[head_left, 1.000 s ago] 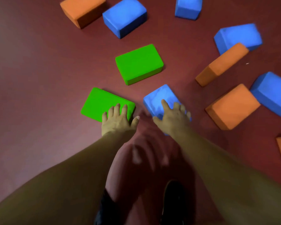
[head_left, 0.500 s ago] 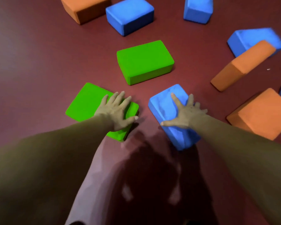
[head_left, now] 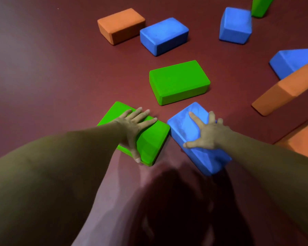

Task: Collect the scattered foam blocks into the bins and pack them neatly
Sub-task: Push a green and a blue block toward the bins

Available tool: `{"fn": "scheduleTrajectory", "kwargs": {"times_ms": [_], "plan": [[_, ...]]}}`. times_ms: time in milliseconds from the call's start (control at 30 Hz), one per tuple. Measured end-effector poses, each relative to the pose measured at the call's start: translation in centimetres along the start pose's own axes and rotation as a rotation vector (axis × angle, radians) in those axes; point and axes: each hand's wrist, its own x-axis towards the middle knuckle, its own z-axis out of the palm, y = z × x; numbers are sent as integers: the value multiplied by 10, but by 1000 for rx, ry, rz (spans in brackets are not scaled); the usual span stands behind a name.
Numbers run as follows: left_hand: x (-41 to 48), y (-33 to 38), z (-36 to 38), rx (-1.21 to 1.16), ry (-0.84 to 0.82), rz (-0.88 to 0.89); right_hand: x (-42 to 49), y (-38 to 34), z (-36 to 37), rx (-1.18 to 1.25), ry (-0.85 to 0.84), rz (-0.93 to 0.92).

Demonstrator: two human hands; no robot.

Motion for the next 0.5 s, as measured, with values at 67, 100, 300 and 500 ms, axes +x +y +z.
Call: {"fn": "scheduleTrajectory", "kwargs": {"times_ms": [67, 100, 300, 500], "plan": [[2, 3, 4, 20, 84, -20, -1, 3, 3, 17, 15, 29], [4, 8, 5, 2, 134, -62, -1, 4, 5, 31, 30, 58], [34, 63, -25, -249, 255, -556, -4, 19, 5, 173, 84, 243], [43, 75, -19, -215, 213, -432, -2, 22, 6, 229, 119, 367]]}}
